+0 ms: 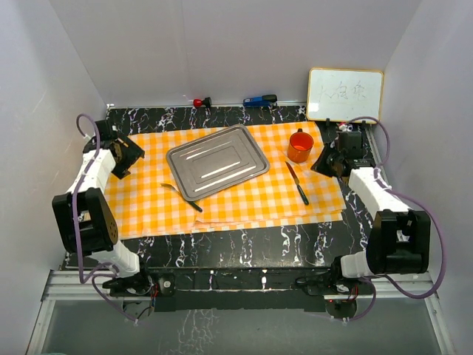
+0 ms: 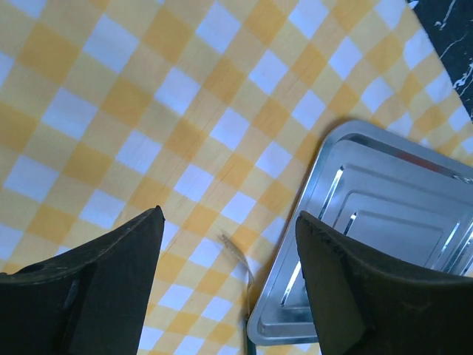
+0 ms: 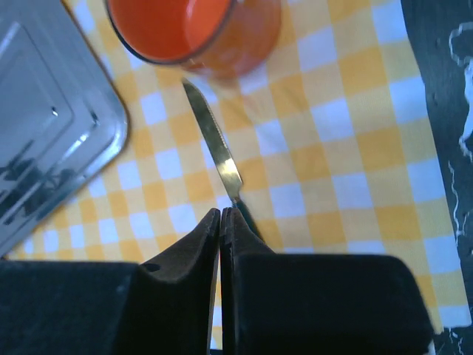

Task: Set the dinner table for one person
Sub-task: Adjust the napkin at the center of the board, then adjust the plate on the napkin.

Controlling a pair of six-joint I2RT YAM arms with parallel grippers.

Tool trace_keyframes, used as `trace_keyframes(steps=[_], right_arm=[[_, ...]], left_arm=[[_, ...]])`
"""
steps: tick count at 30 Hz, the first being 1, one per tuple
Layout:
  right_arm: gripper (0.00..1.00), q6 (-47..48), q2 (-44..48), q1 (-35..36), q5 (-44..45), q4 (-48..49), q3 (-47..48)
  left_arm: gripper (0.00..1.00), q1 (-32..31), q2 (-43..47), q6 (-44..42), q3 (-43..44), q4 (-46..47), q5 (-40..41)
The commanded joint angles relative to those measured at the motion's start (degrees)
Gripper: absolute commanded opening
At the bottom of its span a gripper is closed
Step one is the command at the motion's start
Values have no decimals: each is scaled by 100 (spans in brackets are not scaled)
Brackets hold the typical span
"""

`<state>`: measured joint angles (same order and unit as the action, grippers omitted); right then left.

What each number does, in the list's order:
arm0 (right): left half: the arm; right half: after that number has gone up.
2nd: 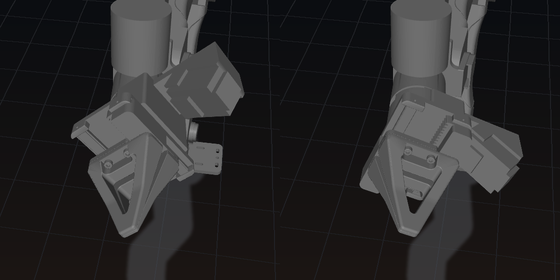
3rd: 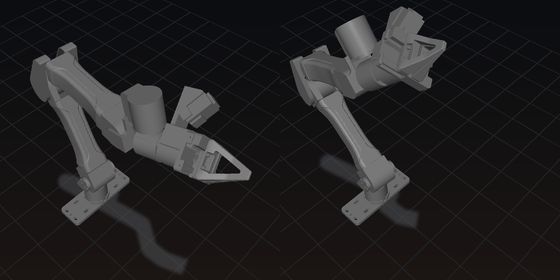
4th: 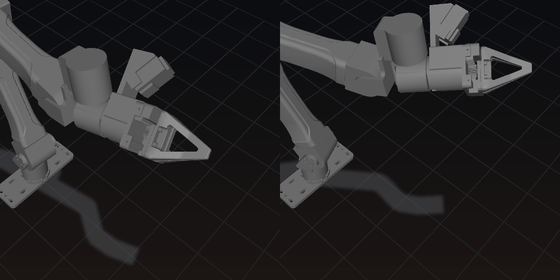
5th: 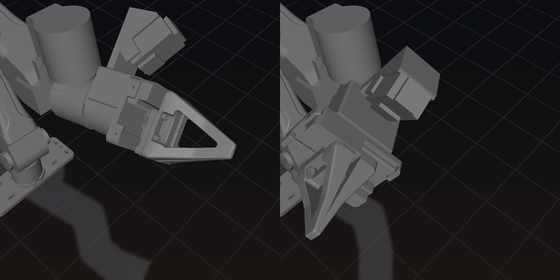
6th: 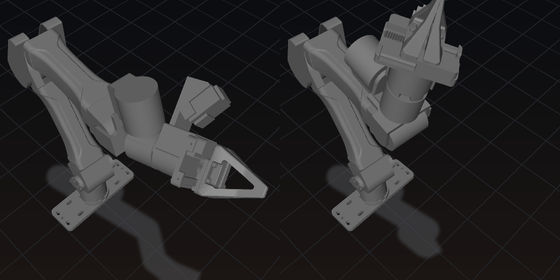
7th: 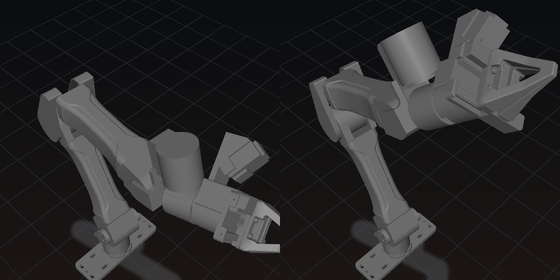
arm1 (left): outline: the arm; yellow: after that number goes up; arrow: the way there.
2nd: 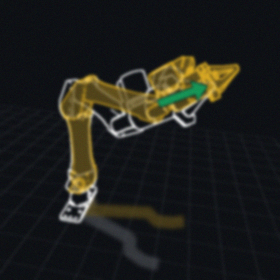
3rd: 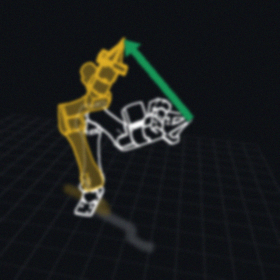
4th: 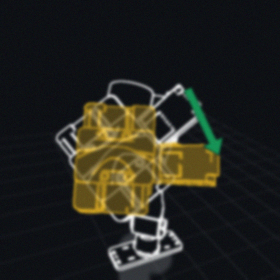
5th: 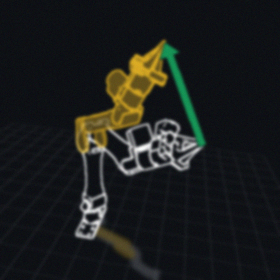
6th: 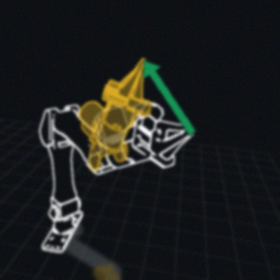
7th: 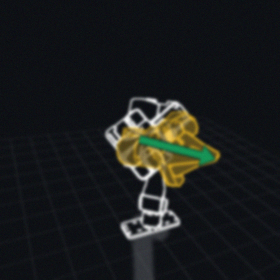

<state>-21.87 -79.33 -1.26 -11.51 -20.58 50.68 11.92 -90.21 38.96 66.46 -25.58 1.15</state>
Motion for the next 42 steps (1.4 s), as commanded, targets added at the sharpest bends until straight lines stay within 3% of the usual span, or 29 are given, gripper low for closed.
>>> trace_keyframes(steps=[1, 5, 9, 16, 19, 24, 31, 36, 42], right_arm=[[4, 102, -170, 18, -163, 396, 836], [5, 164, -665, 77, -395, 330, 1606], [6, 443, -1137, 359, -436, 245, 2167], [16, 1636, -1666, 1490, 353, -604, 3069], [19, 1931, -1761, 1937, 1072, -796, 3251], [22, 2055, -2139, 2148, 1939, -1265, 3656], [21, 1808, -2590, 2156, 1504, -743, 3663], [20, 1663, -2942, 2177, 1115, -380, 3624], [19, 1542, -3081, 2251, 858, -83, 3543]], left_arm=[[71, -333, -609, -575, 795, -284, 267], [71, -655, -1280, -807, 1444, -764, 686], [71, -854, -1433, -930, 1437, -618, 571], [72, -1001, -1664, -1433, 1677, -676, 582], [72, -1017, -1777, -1584, 1831, -749, 583], [73, -1032, -1790, -1671, 1776, -681, 402], [74, -1134, -2035, -1507, 1724, -632, 91], [74, -1387, -2056, -1210, 1508, 35, -856], [75, -1667, -2315, -1127, 1717, 50, -648]])
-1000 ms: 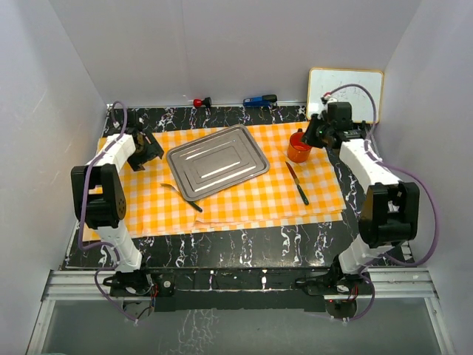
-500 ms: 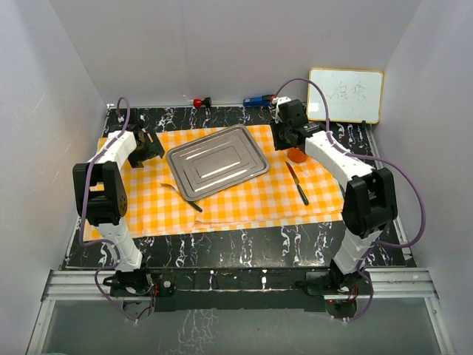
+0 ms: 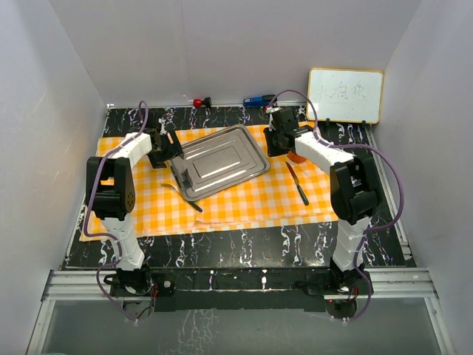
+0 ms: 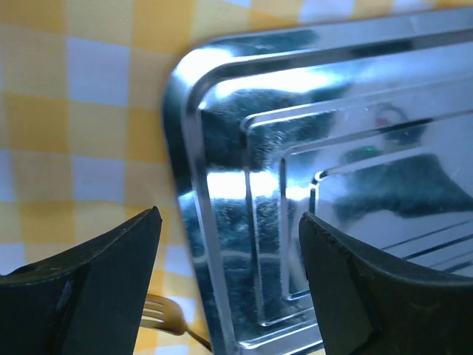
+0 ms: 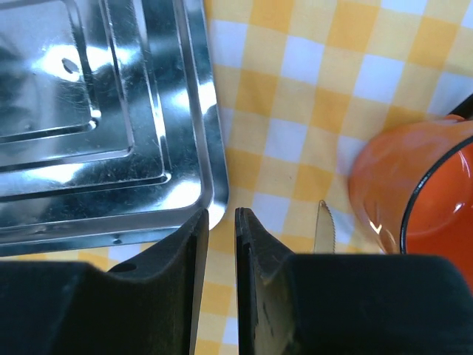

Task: Set the dinner table for one person
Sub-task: Adjust the plate on the napkin.

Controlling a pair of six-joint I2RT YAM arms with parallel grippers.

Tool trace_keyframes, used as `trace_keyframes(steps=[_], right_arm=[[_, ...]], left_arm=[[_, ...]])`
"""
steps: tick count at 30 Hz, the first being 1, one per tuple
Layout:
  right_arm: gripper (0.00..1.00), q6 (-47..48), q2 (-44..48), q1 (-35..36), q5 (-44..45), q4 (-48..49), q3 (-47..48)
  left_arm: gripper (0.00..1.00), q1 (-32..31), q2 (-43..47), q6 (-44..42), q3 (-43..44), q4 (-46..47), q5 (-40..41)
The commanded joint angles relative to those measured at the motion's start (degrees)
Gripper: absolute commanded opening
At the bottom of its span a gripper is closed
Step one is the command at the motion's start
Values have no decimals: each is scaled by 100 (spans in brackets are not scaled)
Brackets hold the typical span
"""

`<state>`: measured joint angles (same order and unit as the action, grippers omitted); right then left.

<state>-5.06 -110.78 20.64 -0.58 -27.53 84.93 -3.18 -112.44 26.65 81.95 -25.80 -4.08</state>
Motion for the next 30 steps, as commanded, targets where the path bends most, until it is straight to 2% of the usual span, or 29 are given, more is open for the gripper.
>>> trace_keyframes(steps=[1, 12, 22, 26, 30], right_arm=[[19, -150, 39, 70, -261, 647, 106], [18, -64, -523, 91, -247, 1086, 150], [18, 55, -1119, 90, -199, 1263, 351], [18, -73, -1140, 94, -398, 1268, 176], [18, -60, -1002, 95, -106, 1347, -80]], left_arm=[[75, -179, -154, 99, 198, 21, -75], [75, -244, -440, -37, 269, -264, 548], [75, -244, -468, -40, 332, -235, 502], [75, -253, -513, -10, 345, -187, 435], [75, -262, -580, -20, 394, -197, 443]])
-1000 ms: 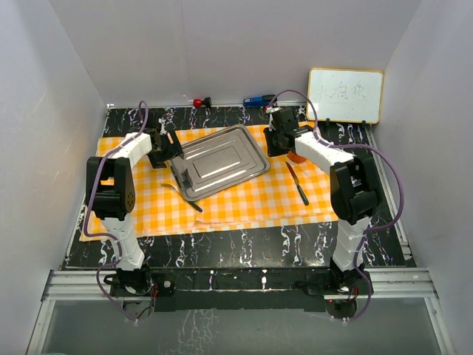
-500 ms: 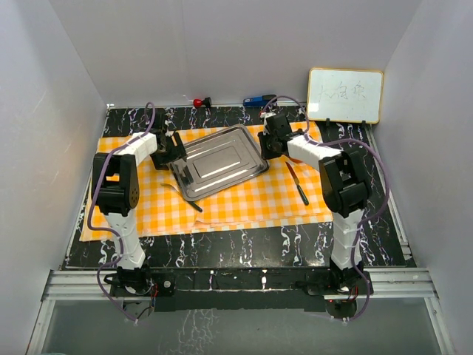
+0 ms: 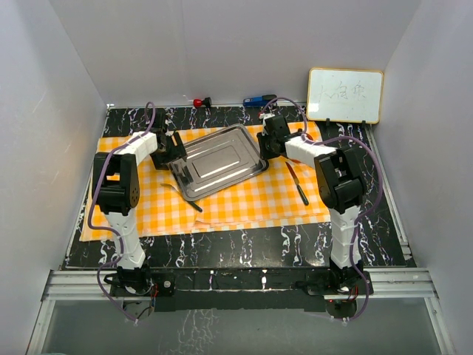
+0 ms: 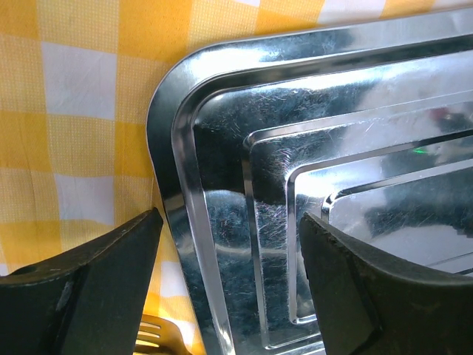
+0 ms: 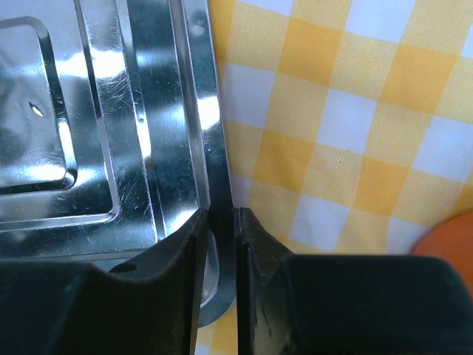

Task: Set the dinner table for one person
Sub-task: Adjust the plate on the napkin.

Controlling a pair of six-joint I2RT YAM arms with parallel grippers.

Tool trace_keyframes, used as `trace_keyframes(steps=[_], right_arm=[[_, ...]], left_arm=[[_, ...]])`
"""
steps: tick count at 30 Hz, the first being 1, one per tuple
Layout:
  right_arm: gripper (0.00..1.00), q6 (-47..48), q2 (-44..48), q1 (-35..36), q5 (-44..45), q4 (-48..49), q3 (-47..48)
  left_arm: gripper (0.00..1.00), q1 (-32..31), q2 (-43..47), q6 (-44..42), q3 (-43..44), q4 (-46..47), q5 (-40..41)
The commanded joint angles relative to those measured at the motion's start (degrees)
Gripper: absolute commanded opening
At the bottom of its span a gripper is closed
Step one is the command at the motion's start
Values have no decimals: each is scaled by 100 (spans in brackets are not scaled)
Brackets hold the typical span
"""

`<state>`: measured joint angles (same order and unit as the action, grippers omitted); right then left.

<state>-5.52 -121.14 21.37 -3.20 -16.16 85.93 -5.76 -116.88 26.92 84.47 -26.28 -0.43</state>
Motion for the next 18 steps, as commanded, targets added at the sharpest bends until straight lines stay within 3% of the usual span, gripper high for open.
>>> trace_keyframes(steps=[1, 7, 18], right_arm=[[18, 18, 36, 20, 229, 174, -185], [15, -54, 151, 28, -39, -111, -277], [7, -453, 1327, 370, -310, -221, -1451]], left_arm=[[75, -4, -151, -38, 155, -145, 73], [75, -56, -257, -84, 212, -43, 37], [75, -57, -714, -407, 810, -213, 374]])
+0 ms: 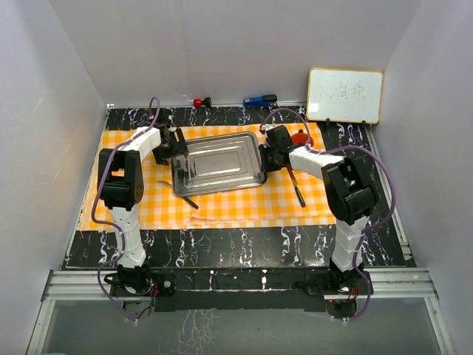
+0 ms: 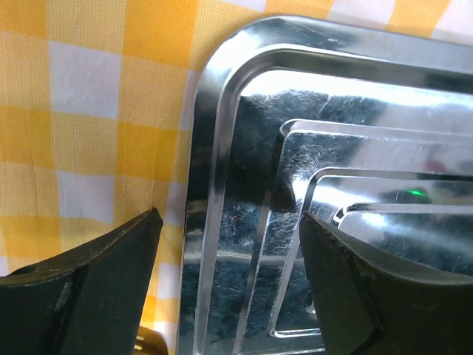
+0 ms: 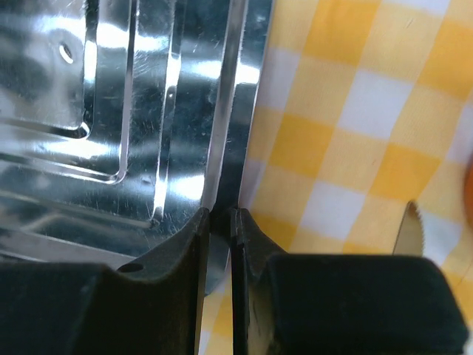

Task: Set the dinner table for one person
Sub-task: Adjust the plate on the napkin.

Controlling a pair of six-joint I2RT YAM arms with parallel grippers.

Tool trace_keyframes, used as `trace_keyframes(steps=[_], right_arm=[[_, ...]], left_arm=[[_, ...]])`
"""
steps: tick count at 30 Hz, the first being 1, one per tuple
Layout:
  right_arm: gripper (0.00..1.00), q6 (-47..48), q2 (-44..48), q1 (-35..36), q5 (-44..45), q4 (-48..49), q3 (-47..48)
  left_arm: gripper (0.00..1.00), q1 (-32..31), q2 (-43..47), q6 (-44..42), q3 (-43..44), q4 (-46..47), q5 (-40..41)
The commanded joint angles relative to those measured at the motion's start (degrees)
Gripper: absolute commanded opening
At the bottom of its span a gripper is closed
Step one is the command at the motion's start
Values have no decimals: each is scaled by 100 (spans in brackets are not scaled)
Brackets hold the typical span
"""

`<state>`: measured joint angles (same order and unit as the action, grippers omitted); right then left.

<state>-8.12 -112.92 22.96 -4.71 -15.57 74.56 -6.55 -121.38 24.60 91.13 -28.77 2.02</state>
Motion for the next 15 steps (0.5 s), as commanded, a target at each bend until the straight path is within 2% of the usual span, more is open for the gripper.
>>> trace_keyframes(steps=[1, 8, 15], right_arm=[[7, -236, 587, 276, -163, -297, -384], [7, -385, 797, 484, 98, -426, -592], [17, -503, 626, 512, 674, -678, -368]], left_arm=[[75, 22, -283, -168, 157, 51, 85], [75, 22, -171, -165, 49, 17, 116], [75, 22, 36, -264, 19, -146, 171]])
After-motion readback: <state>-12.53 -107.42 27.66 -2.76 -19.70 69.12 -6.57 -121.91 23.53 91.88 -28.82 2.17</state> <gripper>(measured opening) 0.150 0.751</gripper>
